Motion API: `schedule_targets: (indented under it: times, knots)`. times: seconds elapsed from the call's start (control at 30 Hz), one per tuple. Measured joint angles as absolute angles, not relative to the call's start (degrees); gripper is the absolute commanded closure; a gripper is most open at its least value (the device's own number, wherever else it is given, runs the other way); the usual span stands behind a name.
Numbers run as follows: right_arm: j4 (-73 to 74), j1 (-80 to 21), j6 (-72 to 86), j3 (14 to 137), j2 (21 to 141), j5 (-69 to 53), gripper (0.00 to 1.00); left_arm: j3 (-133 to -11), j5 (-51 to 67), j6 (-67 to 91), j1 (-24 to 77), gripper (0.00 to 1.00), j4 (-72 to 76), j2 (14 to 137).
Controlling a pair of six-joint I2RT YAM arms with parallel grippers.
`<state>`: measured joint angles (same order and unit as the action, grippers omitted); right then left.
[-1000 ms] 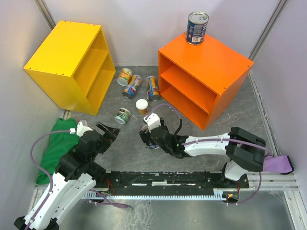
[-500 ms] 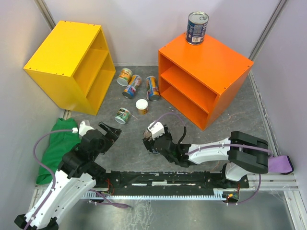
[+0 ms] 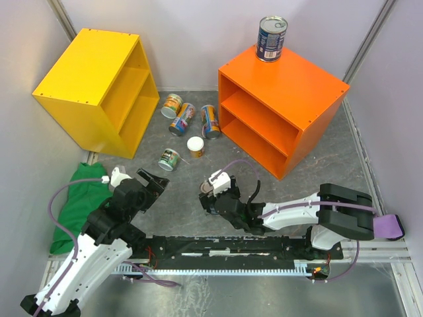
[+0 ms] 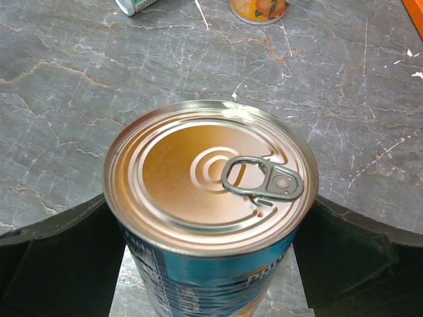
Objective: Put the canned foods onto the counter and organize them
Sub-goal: Adjust the canned food at the center of the board, then pick up the canned food from the center of the board.
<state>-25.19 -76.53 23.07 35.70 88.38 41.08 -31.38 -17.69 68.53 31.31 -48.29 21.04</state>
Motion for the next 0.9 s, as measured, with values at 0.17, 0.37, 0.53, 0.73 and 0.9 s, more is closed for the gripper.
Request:
schedule_targets:
  times: [0.17, 0.37, 0.53, 0.73, 0.9]
  knots:
    - [-25.2, -77.6, 24.4, 35.6, 87.6, 41.7, 0.01, -31.0, -17.4, 68.5, 31.3, 0.04, -47.3, 21.6]
    - [-24.8, -78.8, 25.7, 35.4, 87.4, 43.0, 0.01, -30.9, -17.4, 68.5, 31.3, 0.04, -46.5, 21.9]
    - [-24.0, -79.4, 27.0, 35.5, 87.2, 43.6, 0.01, -30.8, -17.4, 68.5, 31.3, 0.04, -46.3, 21.8]
    - [-17.6, -79.6, 29.5, 36.5, 85.3, 43.8, 0.02, -29.8, -16.7, 68.5, 31.3, 0.04, -45.4, 20.9]
    - [-10.1, -79.8, 32.0, 39.4, 84.8, 43.4, 0.03, -28.4, -16.1, 68.5, 31.3, 0.04, -44.0, 19.7]
